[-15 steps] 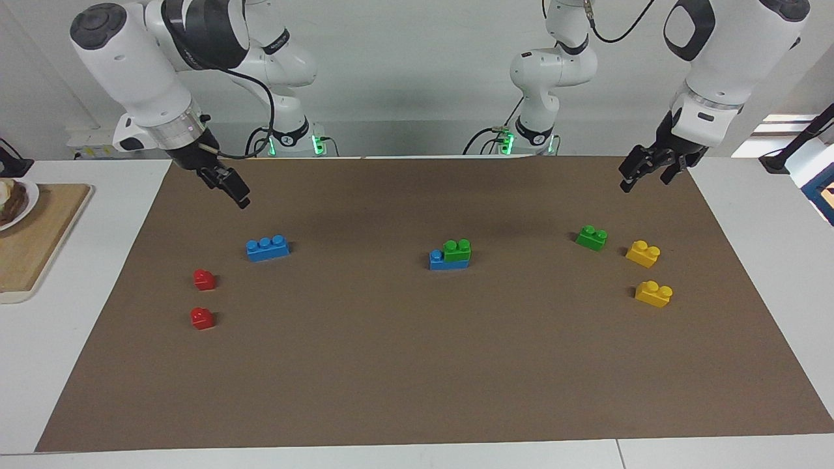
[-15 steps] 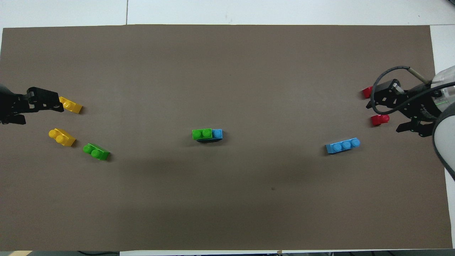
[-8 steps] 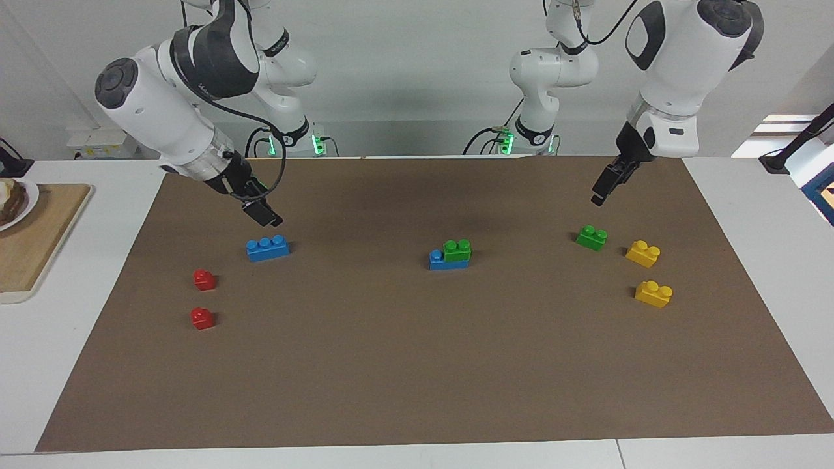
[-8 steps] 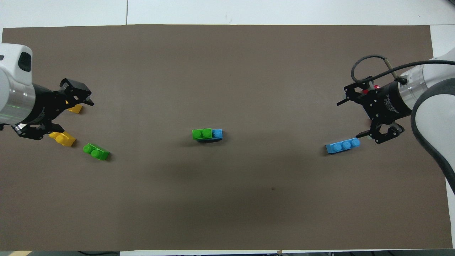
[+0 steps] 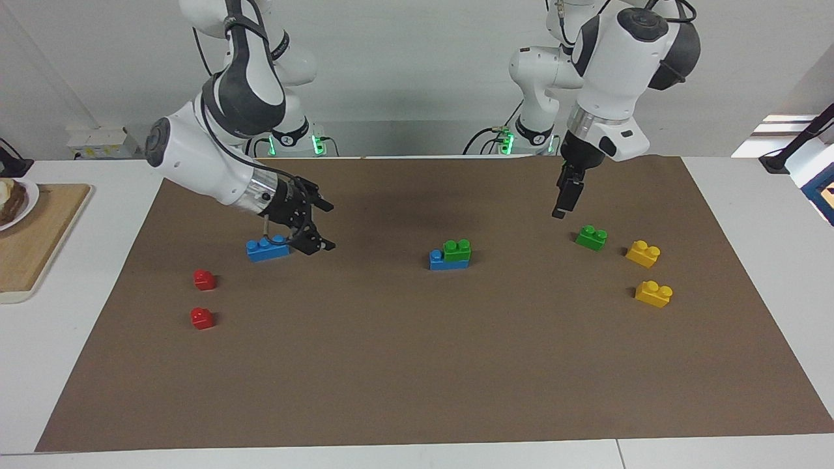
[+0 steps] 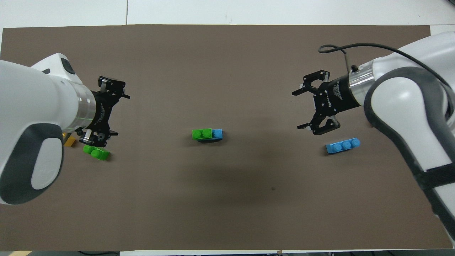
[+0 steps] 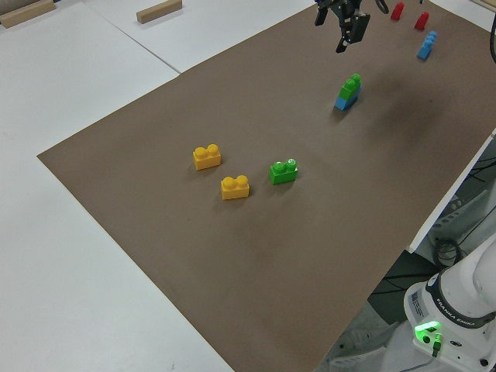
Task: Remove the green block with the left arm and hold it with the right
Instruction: 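Move the left gripper while the right gripper moves toward the joined brick, then grasp the green half with the left gripper while the right gripper grasps blue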
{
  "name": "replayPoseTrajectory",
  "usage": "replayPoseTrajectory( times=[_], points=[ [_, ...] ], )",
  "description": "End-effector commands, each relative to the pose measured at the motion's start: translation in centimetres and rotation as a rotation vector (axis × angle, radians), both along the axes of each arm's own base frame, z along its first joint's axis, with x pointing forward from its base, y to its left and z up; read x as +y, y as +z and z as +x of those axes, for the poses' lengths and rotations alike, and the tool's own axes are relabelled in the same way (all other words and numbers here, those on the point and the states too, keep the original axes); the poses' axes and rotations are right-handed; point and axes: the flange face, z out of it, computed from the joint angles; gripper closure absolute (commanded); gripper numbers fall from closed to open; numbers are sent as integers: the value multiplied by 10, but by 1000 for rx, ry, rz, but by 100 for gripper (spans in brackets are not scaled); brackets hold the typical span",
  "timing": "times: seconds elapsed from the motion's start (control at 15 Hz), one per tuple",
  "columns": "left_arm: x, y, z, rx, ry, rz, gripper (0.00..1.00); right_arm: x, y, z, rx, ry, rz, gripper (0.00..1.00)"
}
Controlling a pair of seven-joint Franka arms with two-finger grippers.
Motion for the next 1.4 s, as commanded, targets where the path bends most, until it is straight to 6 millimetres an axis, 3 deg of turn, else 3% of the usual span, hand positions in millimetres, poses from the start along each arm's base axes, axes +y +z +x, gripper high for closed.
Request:
replayPoseTrajectory(
  times=[0.0, 0.33, 0.47, 0.6, 0.8, 1.07, 1.33],
  points=[
    [-28, -10, -14, -1, 123, -42, 0, 32, -20, -1, 28, -67, 35, 4],
    [-80, -69, -7, 58, 233, -45, 0, 75, -54, -20, 22, -63, 19, 4],
    [-89, -93, 0, 73, 293, -48, 0, 89, -64, -27, -2, -61, 4, 4],
    [-102, -105, -2, 70, 329, -59, 0, 106, -70, -36, -31, -58, -9, 4],
    [-121, -141, -5, 110, 374, -33, 0, 128, -89, -45, -31, -60, -7, 4],
    [-121, -156, -9, 115, 401, -30, 0, 144, -108, -51, -52, -59, -30, 3],
    [-128, -174, -25, 127, 431, -23, 0, 163, -128, -55, -78, -60, -52, 3]
  ],
)
